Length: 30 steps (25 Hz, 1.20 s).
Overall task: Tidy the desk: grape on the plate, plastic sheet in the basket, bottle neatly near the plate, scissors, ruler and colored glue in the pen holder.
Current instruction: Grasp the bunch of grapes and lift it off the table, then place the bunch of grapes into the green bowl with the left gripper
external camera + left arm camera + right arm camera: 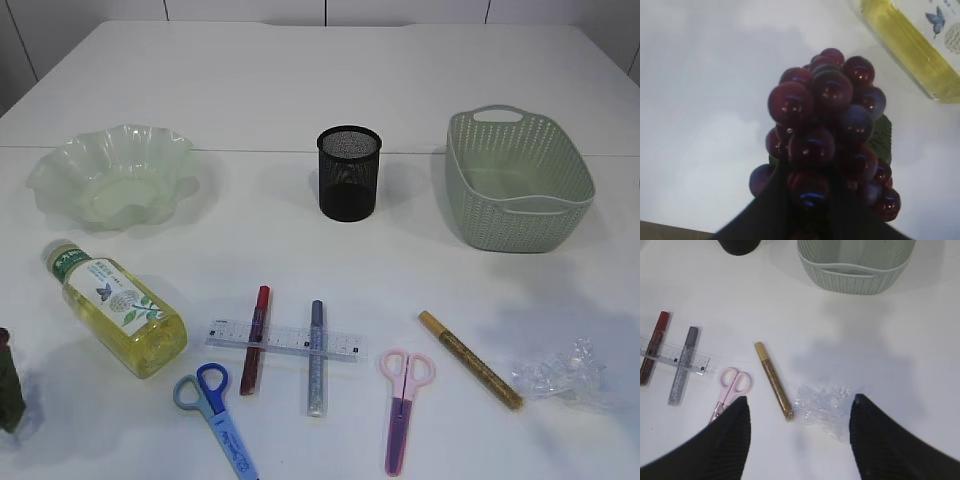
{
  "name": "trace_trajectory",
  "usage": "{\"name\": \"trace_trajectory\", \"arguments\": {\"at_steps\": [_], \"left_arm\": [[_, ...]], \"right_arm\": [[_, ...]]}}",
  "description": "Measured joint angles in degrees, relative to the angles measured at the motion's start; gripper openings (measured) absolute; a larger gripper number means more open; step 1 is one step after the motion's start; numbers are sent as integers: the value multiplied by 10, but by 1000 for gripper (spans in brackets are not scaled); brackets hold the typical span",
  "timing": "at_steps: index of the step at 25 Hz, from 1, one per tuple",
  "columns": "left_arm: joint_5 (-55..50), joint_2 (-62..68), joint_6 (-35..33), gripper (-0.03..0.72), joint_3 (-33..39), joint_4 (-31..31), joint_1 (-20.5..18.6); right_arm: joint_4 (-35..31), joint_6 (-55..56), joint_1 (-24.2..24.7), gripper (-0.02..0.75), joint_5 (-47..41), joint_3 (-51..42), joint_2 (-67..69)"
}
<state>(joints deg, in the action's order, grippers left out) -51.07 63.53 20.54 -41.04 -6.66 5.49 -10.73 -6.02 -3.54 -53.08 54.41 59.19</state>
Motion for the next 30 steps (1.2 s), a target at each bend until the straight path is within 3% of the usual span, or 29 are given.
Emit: {"name": "trace_trajectory", "arguments": {"at_steps": [6, 16, 30], "left_arm": [[-1, -40, 0, 74, -19, -1, 0], [20, -22, 0, 74, -197, -22, 0], [133, 319, 0, 71, -442, -24, 0]], "right_arm": [[-5, 0, 0, 490, -1, 0, 0], [-4, 0, 0, 490, -2, 0, 0], [-7, 0, 0, 491, -4, 0, 0]]}}
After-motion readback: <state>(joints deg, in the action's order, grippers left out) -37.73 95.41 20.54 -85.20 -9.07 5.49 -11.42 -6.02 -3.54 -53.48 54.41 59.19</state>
